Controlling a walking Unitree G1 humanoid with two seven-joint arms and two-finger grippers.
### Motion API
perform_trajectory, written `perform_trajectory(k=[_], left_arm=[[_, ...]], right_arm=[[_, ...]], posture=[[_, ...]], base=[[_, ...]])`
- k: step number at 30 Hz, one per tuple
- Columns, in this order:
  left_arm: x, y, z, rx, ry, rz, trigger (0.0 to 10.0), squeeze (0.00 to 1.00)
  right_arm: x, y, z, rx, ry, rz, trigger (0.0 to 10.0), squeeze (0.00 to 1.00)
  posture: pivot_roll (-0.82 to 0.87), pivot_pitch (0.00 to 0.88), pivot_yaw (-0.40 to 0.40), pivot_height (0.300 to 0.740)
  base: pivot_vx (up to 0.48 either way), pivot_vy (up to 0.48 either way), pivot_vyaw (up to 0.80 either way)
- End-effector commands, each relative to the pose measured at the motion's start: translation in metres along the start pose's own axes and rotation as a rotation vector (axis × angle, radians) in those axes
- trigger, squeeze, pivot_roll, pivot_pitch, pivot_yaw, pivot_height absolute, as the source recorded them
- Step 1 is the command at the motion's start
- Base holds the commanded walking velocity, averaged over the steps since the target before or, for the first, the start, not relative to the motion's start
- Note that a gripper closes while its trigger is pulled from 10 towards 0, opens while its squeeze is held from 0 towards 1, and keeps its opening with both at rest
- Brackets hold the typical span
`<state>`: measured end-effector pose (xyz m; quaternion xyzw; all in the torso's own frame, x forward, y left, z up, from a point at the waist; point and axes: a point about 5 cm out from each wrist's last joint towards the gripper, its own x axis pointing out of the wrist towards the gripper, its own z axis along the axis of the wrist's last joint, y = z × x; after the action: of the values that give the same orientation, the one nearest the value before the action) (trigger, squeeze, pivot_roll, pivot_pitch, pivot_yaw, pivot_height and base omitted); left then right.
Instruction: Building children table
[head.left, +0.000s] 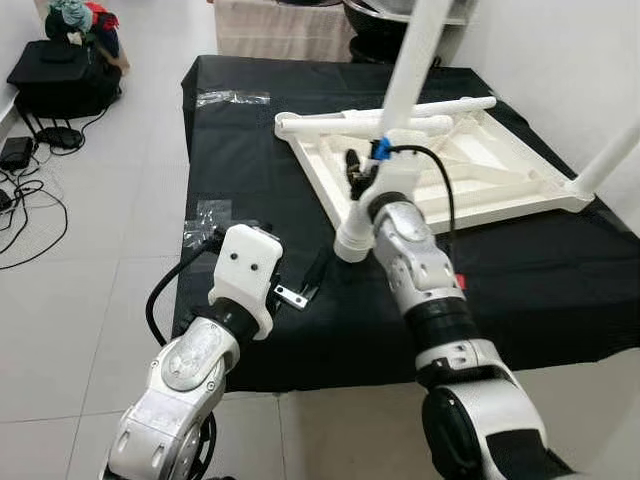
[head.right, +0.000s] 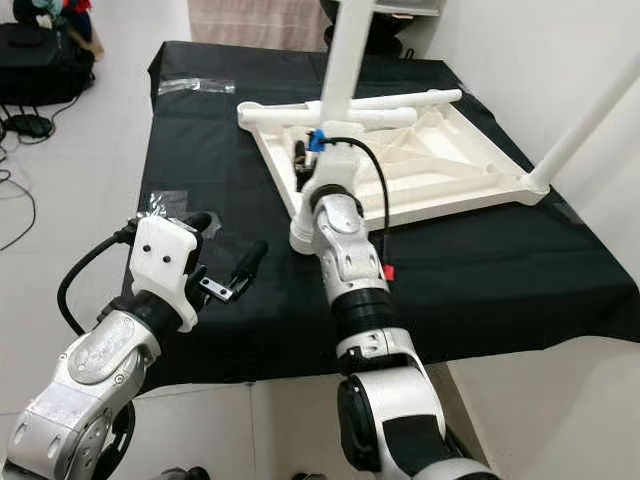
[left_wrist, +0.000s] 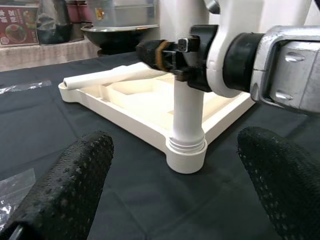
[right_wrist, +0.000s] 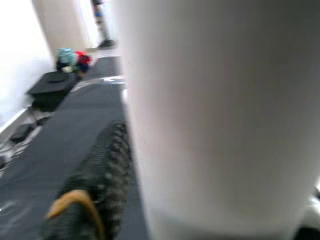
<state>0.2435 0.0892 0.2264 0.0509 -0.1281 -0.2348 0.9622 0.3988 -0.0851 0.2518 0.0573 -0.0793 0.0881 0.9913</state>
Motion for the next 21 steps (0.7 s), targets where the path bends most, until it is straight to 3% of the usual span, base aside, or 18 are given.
perform_trajectory(k=[1,3,4,5,6,7,8,9,10,11,13,14,16,21], left_arm=[[0.0,-0.002,-0.001,-0.003,-0.003,-0.004,10.0,0.0],[0.001,-0.003,-0.001,-0.003,-0.004,-0.005,10.0,0.0],[0.001,-0.003,-0.001,-0.003,-0.004,-0.006,10.0,0.0],[0.001,-0.003,-0.001,-0.003,-0.004,-0.006,10.0,0.0],[0.001,-0.003,-0.001,-0.003,-0.004,-0.006,10.0,0.0],[0.001,-0.003,-0.001,-0.003,-0.004,-0.006,10.0,0.0],[0.001,-0.002,-0.001,-0.002,-0.004,-0.004,10.0,0.0],[0.001,-0.002,-0.001,-0.002,-0.004,-0.004,10.0,0.0],[0.001,-0.001,-0.001,-0.001,-0.003,-0.004,10.0,0.0],[0.001,-0.001,-0.001,-0.001,-0.003,-0.004,10.0,0.0],[0.001,-0.001,0.0,-0.001,-0.004,-0.004,10.0,0.0],[0.001,-0.001,0.0,-0.001,-0.004,-0.004,10.0,0.0],[0.001,-0.001,0.0,-0.001,-0.004,-0.005,10.0,0.0],[0.001,0.0,0.0,0.002,-0.002,-0.006,10.0,0.0]], right_arm=[[0.0,0.007,-0.009,0.063,0.059,0.128,10.0,0.0],[0.0,0.009,-0.012,0.109,0.092,0.185,10.0,0.0],[0.0,0.008,-0.012,0.142,0.107,0.287,10.0,0.0],[0.0,0.008,-0.012,0.142,0.107,0.287,10.0,0.0],[-0.002,0.005,-0.009,0.159,0.099,0.384,10.0,0.0],[-0.002,0.005,-0.009,0.159,0.099,0.384,10.0,0.0],[-0.006,0.003,-0.003,0.133,0.083,0.533,10.0,0.0],[-0.006,0.003,-0.003,0.133,0.083,0.533,10.0,0.0],[-0.01,0.001,0.001,0.103,0.068,0.651,10.0,0.0],[-0.01,0.001,0.001,0.103,0.068,0.651,10.0,0.0],[-0.026,0.001,0.008,0.043,0.056,0.915,10.0,0.0],[-0.026,0.001,0.008,0.043,0.056,0.915,10.0,0.0],[-0.035,0.002,0.01,0.018,0.059,1.045,10.0,0.0],[-0.039,0.005,0.01,0.011,0.05,1.115,10.0,0.0]], posture=[[0.07,0.142,-0.133,0.74],[0.07,0.142,-0.133,0.74],[0.07,0.142,-0.136,0.74],[0.07,0.142,-0.136,0.74],[0.07,0.143,-0.135,0.74],[0.07,0.143,-0.135,0.74],[0.07,0.144,-0.133,0.74],[0.07,0.144,-0.133,0.74],[0.07,0.144,-0.133,0.74],[0.07,0.144,-0.133,0.74],[0.08,0.145,-0.132,0.74],[0.08,0.145,-0.132,0.74],[0.08,0.146,-0.13,0.74],[0.08,0.148,-0.128,0.74]], base=[[0.0,0.0,0.0],[0.0,0.0,0.0],[0.0,0.0,0.0],[0.0,0.0,0.0],[0.0,0.0,0.0],[0.0,0.0,0.0],[0.0,0.0,0.0],[0.0,0.0,0.0],[0.0,0.0,0.0],[0.0,0.0,0.0],[0.0,0.0,0.0],[0.0,0.0,0.0],[0.0,0.0,0.0],[0.0,0.0,0.0]])
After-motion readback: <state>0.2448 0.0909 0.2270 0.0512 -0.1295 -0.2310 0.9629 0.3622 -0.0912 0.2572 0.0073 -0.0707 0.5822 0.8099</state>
